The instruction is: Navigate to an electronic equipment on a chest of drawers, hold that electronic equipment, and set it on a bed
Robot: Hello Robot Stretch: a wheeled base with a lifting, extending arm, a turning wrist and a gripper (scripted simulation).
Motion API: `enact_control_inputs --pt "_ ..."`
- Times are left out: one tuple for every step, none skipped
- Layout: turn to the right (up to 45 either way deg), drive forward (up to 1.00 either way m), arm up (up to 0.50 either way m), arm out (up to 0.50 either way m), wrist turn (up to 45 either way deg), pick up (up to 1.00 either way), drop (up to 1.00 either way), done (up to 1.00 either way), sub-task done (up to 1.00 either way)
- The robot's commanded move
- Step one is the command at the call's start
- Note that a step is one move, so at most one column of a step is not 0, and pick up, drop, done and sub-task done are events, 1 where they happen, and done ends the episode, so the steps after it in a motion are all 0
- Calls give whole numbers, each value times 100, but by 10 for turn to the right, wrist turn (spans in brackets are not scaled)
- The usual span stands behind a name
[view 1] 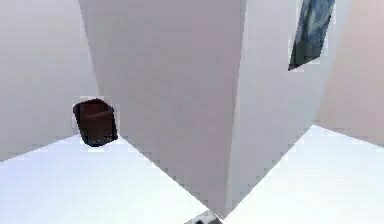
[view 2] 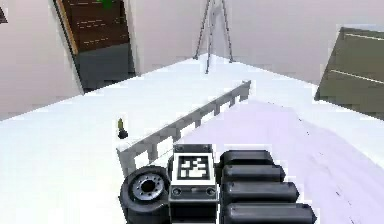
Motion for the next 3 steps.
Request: enact_control_inputs --pt "-450 0 0 0 0 0 0 0 0" --pt "-450 0 0 0 0 0 0 0 0" --pt "-450 0 0 0 0 0 0 0 0"
